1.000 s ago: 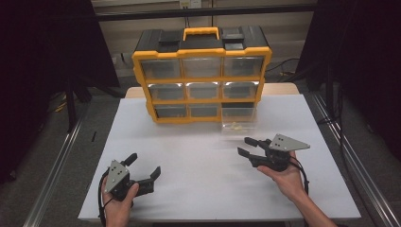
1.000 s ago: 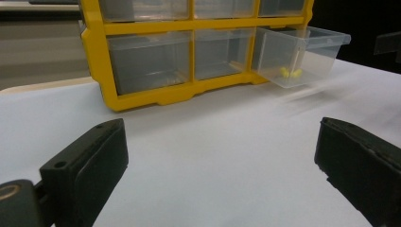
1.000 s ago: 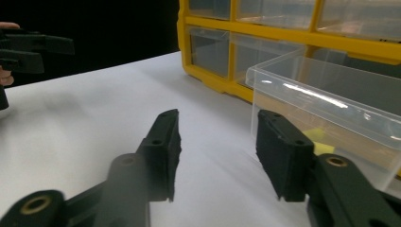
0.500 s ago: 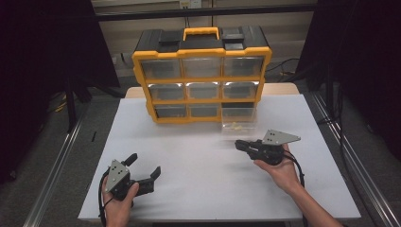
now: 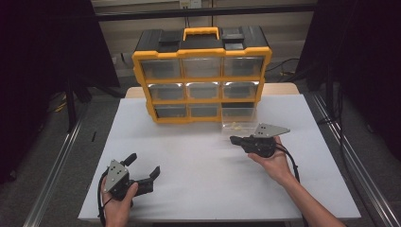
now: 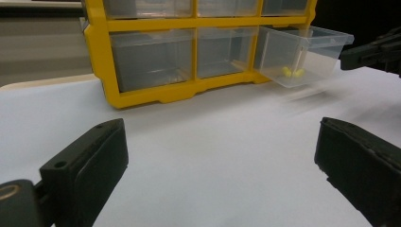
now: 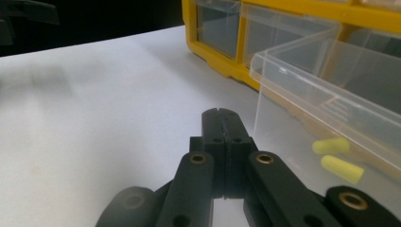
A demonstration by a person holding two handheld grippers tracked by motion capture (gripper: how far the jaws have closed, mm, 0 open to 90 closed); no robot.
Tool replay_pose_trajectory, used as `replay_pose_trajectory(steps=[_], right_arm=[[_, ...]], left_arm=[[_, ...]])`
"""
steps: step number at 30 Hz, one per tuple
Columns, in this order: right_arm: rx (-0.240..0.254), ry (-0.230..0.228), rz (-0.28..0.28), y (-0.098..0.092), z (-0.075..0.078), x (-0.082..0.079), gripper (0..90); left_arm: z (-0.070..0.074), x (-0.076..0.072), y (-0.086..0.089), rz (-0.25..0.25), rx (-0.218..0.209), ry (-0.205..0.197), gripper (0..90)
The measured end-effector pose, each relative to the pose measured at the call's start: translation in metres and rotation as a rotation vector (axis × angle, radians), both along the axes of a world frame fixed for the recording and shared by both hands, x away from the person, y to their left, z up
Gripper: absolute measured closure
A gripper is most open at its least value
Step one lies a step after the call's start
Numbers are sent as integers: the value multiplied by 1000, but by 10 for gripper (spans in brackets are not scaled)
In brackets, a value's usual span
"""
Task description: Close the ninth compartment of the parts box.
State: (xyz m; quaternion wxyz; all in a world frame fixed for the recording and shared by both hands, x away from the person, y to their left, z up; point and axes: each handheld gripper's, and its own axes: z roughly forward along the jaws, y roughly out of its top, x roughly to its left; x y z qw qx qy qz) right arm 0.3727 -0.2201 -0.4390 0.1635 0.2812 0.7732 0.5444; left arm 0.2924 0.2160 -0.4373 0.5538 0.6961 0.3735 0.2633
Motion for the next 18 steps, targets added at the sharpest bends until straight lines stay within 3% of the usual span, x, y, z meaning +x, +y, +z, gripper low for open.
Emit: replay_pose_trajectory(steps=[8,18], right_arm=[[-28,-4,-27,-4,-4,10,900],[-20,-26,-73,-6,-4,19,900]], left_arm=[[-1,0,0,5,2,3,36],[0,0,2,4,5,-7,36]])
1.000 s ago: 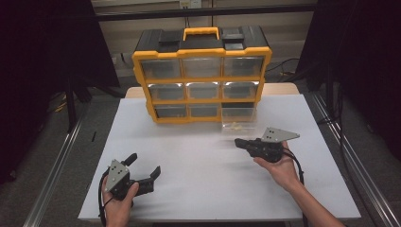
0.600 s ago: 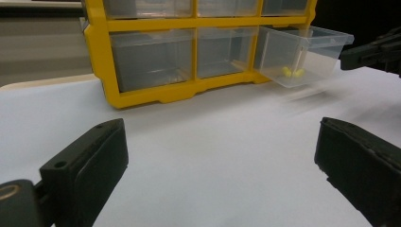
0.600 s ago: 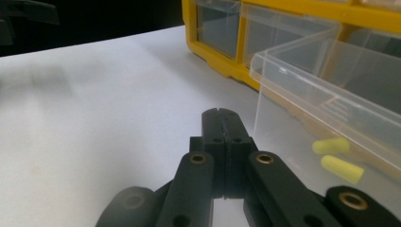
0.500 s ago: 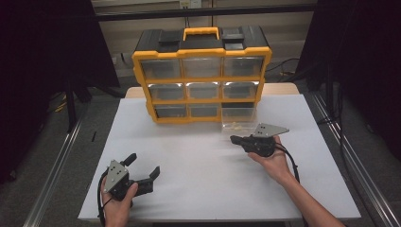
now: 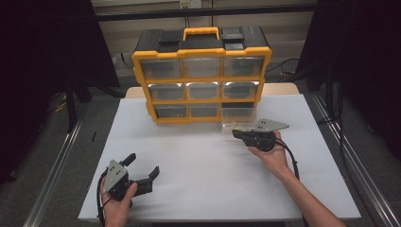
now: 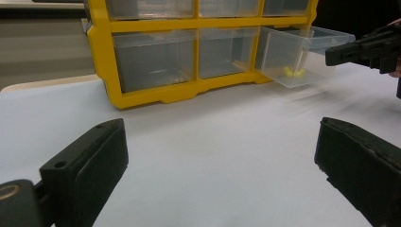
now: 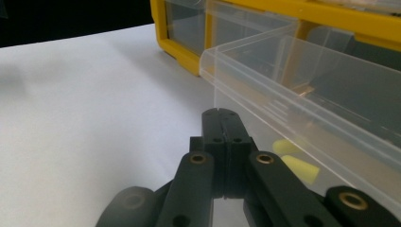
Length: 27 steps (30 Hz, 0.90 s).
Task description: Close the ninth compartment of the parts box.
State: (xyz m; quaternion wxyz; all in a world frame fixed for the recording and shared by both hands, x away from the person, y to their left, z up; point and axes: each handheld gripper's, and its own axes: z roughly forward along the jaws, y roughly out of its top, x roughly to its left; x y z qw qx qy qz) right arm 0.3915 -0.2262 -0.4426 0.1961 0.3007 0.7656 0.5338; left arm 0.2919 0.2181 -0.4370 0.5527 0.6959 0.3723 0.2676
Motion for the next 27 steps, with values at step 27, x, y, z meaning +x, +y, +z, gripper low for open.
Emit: replay_pose_trajectory(steps=[27], right_arm=[[-21,-27,-48,7,-4,14,900]], left_arm=[[1,-1,4,12,-11,-5,36]])
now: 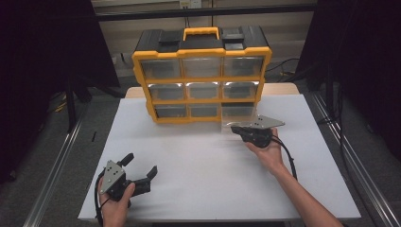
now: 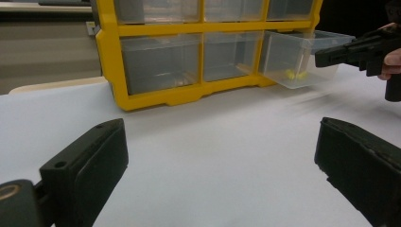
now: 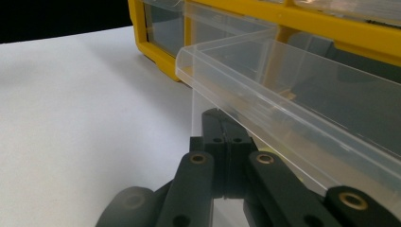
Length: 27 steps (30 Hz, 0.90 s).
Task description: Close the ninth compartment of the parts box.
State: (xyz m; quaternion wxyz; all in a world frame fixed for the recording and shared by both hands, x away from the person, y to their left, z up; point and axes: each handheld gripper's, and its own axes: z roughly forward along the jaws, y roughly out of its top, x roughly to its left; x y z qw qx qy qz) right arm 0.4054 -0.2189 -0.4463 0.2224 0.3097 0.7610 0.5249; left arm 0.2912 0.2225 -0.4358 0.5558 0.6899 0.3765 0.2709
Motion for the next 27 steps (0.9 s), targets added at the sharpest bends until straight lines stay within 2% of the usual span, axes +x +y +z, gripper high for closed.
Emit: replay_pose_trajectory(steps=[8,27], right_arm=[[-6,1,1,3,0,2,900],[-9,-9,-34,-2,0,10,900]], left_arm=[[0,0,0,-3,-3,0,36],[0,1,0,-3,-3,1,36]])
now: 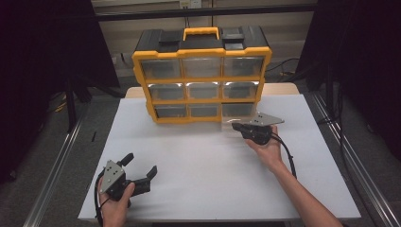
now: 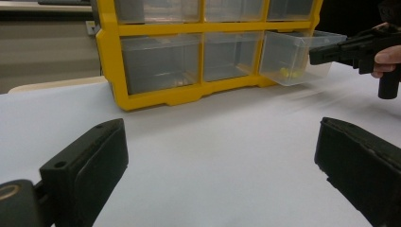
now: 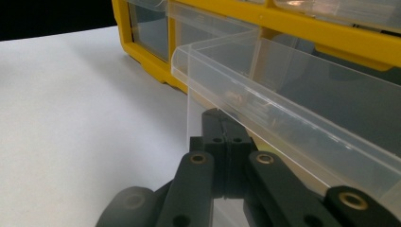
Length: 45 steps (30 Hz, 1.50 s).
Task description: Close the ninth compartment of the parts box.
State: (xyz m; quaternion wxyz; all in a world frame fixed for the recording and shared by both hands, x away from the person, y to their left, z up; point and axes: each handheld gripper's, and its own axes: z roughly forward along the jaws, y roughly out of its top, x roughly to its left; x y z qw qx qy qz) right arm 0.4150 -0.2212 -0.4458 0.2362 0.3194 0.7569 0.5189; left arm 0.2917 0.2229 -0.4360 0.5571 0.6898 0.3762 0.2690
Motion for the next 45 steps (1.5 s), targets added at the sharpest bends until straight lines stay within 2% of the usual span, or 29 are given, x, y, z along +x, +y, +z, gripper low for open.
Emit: replay_pose_trajectory(steps=[45], right_arm=[[9,-17,-48,2,0,17,900]], left_arm=[[1,0,1,-1,1,-10,36]])
